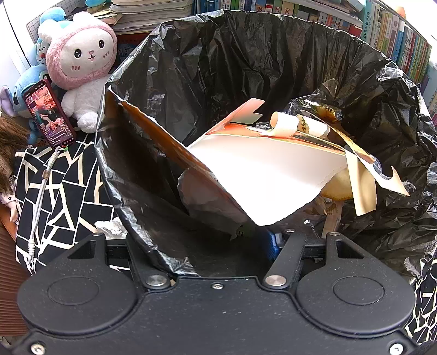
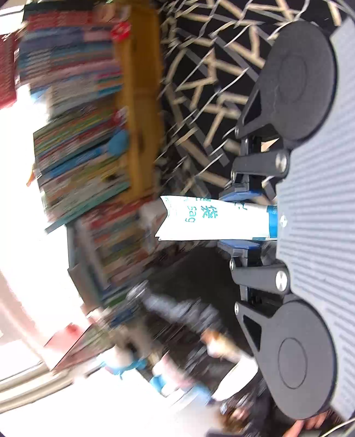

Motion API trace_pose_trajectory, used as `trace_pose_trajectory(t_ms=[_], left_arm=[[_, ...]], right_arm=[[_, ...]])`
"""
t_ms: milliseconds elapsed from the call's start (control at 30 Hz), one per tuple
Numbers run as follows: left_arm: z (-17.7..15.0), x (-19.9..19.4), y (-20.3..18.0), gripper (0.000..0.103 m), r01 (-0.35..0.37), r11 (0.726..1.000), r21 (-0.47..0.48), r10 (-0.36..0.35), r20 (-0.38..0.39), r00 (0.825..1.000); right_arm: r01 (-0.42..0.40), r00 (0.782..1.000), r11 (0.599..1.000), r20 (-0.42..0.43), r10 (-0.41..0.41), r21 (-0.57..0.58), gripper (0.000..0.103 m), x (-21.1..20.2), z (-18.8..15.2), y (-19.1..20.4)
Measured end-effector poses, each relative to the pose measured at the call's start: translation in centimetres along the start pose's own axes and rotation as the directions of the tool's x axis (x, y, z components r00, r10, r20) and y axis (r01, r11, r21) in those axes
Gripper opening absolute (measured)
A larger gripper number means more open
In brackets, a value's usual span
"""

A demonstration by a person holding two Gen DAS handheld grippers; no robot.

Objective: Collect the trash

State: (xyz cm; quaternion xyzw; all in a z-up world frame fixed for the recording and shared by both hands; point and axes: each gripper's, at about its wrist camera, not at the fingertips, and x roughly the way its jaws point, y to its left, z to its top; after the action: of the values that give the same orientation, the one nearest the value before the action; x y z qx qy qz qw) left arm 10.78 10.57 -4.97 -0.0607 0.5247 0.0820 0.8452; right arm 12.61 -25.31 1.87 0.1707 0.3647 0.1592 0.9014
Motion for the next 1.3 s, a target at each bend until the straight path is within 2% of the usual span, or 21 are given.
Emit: trace_pose_trajectory(t_ms=[133, 267, 367, 467, 533, 600, 700, 767, 867, 1000, 1200, 1300], left_arm=[[0.0, 0.0, 0.1, 0.063, 0.003, 1.0, -0.004, -0.003, 0.003, 1.0], [-0.1, -0.1, 0.3, 0.063, 0.009, 1.0, -0.011, -0.009, 0.005, 1.0], [-0.1, -0.1, 0.4, 0.063, 0.016, 1.0, -0.016, -0.016, 0.008, 1.0], [-0.2, -0.1, 0.5, 0.064, 0.019, 1.0, -0.018, -0.019, 0.01, 1.0], [-0.2, -0.1, 0.6, 0.064, 0.02, 1.0, -0.019, -0.02, 0.011, 1.0], [-0.2, -0.1, 0.6, 0.064, 0.021, 1.0, -0.019, -0.021, 0.011, 1.0], [-0.3, -0.1, 0.7, 0.064, 0.023, 1.0, -0.015, -0.023, 0.011, 1.0], [-0.3, -0.1, 0.6, 0.064, 0.023, 1.0, -0.013, -0.023, 0.011, 1.0], [-0.2, -0.1, 0.5, 0.064, 0.021, 1.0, -0.012, -0.021, 0.01, 1.0], [-0.1, 0.0, 0.5, 0.064, 0.02, 1.0, -0.004, -0.02, 0.006, 1.0], [-0.2, 0.0, 0.4, 0.065, 0.016, 1.0, 0.007, -0.016, 0.002, 1.0], [-0.2, 0.0, 0.3, 0.065, -0.002, 1.0, 0.002, 0.002, 0.004, 1.0]], right_arm=[[-0.108, 0.993, 0.994, 0.052, 0.108, -0.011, 0.034, -1.1, 2.8, 2.2], [-0.231, 0.969, 0.972, 0.076, 0.233, -0.03, 0.034, -1.7, 4.8, 5.1], [-0.304, 0.95, 0.951, 0.056, 0.307, -0.064, 0.035, -0.8, 5.6, 7.7], [-0.329, 0.943, 0.938, 0.013, 0.332, -0.11, 0.036, 0.8, 5.7, 10.3], [-0.342, 0.94, 0.932, -0.025, 0.341, -0.118, 0.04, 2.2, 5.3, 11.6], [-0.333, 0.943, 0.934, -0.051, 0.329, -0.128, 0.059, 3.3, 4.6, 12.5], [-0.331, 0.943, 0.935, -0.065, 0.325, -0.13, 0.07, 4.1, 3.9, 12.9], [-0.341, 0.94, 0.934, -0.064, 0.336, -0.111, 0.074, 4.1, 3.5, 12.5], [-0.335, 0.942, 0.938, -0.052, 0.332, -0.089, 0.077, 3.8, 3.4, 11.1], [-0.295, 0.956, 0.953, -0.006, 0.295, -0.068, 0.08, 2.6, 3.4, 8.7], [-0.155, 0.985, 0.986, 0.067, 0.159, -0.061, 0.081, 0.7, 1.9, 2.9], [-0.083, 0.996, 0.995, 0.037, 0.085, -0.059, 0.08, 1.0, -0.5, -0.3]])
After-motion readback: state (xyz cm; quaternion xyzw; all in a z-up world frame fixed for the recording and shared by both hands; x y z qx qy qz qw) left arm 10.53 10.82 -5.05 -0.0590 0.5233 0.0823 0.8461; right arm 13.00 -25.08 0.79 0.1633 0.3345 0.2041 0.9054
